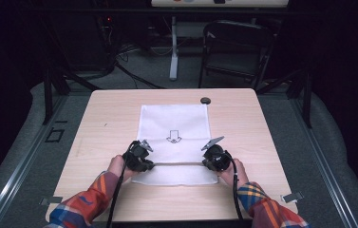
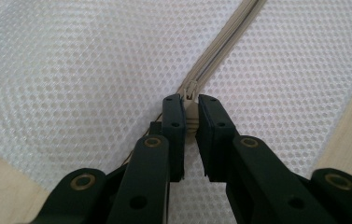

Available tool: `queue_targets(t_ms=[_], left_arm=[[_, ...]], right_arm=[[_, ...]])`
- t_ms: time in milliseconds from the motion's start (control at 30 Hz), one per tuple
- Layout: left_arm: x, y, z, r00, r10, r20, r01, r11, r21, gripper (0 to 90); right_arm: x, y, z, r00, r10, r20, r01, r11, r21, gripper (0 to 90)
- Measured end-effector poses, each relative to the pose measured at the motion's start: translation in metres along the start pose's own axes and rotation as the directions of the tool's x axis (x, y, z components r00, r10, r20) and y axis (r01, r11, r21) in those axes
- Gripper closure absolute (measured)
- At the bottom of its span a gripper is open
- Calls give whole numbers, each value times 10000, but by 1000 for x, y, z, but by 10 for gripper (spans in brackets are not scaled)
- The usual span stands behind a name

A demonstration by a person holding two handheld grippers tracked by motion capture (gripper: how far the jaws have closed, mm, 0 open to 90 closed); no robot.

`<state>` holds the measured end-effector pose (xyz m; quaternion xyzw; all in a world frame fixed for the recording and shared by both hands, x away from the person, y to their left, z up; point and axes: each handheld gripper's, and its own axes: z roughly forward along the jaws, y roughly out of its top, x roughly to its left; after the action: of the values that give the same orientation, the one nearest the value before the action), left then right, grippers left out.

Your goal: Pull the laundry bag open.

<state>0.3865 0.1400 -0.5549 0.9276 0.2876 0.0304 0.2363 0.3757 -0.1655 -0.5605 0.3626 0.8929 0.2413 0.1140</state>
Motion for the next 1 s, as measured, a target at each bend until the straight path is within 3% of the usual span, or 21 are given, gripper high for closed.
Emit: queue_targets(t_ms=[400,1000], left_arm=[[6,-10,-7,9994,-314,-164,318,9991,263,813],[23,-39,-33,9912,-1267,-375,1268,9919,1,813]], right_arm=[[0,0,0,10000,34,53,-34,10000,19,900],[1,0,0,9999,-9,128,9,10000,-21,900]])
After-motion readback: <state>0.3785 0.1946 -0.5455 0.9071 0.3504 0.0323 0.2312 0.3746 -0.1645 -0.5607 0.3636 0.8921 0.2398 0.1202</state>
